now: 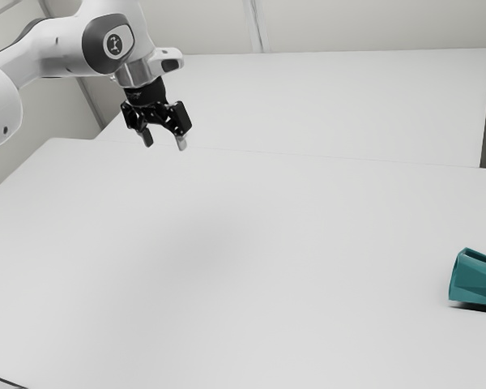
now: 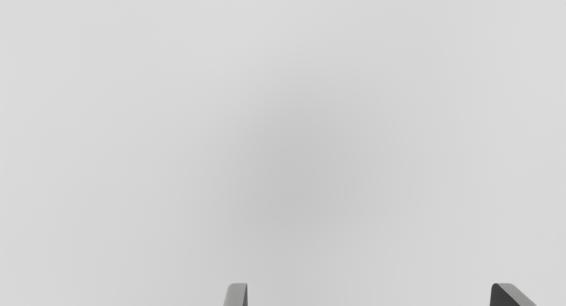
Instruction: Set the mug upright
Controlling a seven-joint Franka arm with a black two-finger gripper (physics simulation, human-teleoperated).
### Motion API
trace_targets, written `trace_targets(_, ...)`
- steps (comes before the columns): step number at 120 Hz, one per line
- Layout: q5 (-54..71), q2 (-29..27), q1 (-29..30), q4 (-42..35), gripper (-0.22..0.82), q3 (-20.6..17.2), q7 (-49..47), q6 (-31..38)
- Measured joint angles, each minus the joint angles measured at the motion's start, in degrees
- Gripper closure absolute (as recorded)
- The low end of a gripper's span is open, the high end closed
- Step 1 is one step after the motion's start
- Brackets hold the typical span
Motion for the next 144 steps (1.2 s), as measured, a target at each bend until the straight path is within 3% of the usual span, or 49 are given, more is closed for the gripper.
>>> trace_targets(33,-0.1,0.0,0.0,0.0,0.0,0.0,1.3,0.5)
trace_targets(43,-0.8,0.0,0.2,-0.1,0.0,-1.6,1.5,-0.1)
trace_targets(65,-11.5,0.0,0.6,-2.2,0.0,-3.9,2.0,0.5)
trace_targets(104,-24.6,3.3,-2.2,-7.9,0.0,-12.8,2.5,12.1)
trace_targets(144,-34.4,10.8,-10.3,-8.8,0.0,-15.9,2.6,26.4)
